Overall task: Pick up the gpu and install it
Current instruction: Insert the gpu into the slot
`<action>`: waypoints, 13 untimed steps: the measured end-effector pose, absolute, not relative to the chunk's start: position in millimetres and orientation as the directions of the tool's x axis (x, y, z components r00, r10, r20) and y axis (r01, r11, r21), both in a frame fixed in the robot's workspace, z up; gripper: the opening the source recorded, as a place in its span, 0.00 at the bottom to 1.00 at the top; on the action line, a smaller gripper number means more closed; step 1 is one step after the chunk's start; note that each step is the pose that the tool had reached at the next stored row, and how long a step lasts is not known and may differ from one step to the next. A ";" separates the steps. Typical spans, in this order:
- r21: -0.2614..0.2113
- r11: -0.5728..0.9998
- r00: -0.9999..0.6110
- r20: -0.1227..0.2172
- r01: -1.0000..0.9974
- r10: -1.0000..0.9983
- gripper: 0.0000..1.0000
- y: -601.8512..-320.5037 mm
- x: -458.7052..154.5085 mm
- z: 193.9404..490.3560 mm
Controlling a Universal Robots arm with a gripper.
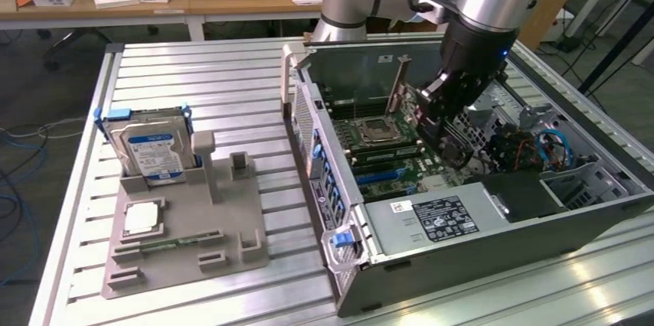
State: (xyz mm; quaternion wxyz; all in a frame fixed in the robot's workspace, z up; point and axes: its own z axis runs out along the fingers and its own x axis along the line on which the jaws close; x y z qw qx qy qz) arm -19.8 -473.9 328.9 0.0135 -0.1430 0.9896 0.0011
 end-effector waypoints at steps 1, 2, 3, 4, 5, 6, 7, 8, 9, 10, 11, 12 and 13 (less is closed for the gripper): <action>-0.002 0.955 -0.955 -0.027 -0.296 -0.296 0.27 -473.9 -19.8 328.9; -0.002 0.951 -0.951 -0.026 -0.309 -0.309 0.27 -473.9 -19.8 328.9; -0.002 0.947 -0.946 -0.025 -0.322 -0.322 0.27 -473.9 -19.8 328.8; -0.002 0.942 -0.942 -0.024 -0.335 -0.335 0.27 -473.9 -19.8 328.9; -0.002 0.937 -0.937 -0.024 -0.349 -0.349 0.27 -473.9 -19.8 328.9; -0.003 0.931 -0.931 -0.023 -0.364 -0.364 0.27 -473.9 -19.8 328.8; -0.008 0.926 -0.926 -0.021 -0.376 -0.377 0.27 -473.9 -20.0 328.8; -0.010 0.921 -0.921 -0.020 -0.390 -0.390 0.27 -473.9 -20.0 328.9; -0.011 0.914 -0.914 -0.020 -0.405 -0.406 0.27 -473.9 -20.0 328.9; -0.011 0.907 -0.906 -0.020 -0.422 -0.422 0.27 -473.9 -20.0 328.9; -0.011 0.899 -0.899 -0.020 -0.438 -0.438 0.27 -473.9 -20.0 329.0; -0.011 0.891 -0.891 -0.020 -0.454 -0.454 0.27 -473.9 -20.1 329.0; -0.011 0.883 -0.883 -0.020 -0.470 -0.470 0.27 -473.9 -20.1 329.0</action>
